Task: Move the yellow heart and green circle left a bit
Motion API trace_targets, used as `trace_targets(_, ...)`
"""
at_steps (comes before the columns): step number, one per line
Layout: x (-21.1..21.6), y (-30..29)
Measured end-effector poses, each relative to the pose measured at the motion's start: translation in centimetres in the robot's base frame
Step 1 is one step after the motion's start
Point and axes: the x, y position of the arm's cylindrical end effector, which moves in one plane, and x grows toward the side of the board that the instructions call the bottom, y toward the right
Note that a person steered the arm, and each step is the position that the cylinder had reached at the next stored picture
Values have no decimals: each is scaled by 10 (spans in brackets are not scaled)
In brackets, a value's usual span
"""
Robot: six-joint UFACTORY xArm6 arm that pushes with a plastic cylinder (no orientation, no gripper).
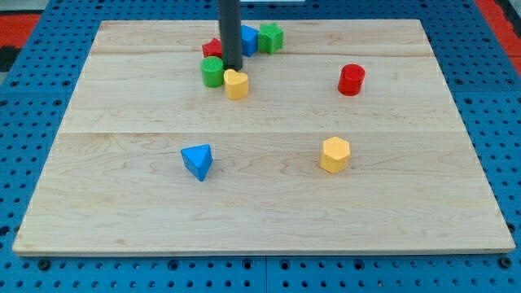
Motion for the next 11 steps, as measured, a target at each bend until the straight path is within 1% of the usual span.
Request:
trace_targets(1,-10,2)
trace_targets(2,-32,46)
trace_targets(3,-12,84)
trace_targets(4,29,111)
trace_targets(5,54,97)
trace_targets(8,54,22)
trace_targets(9,54,6)
trace_targets(11,54,5)
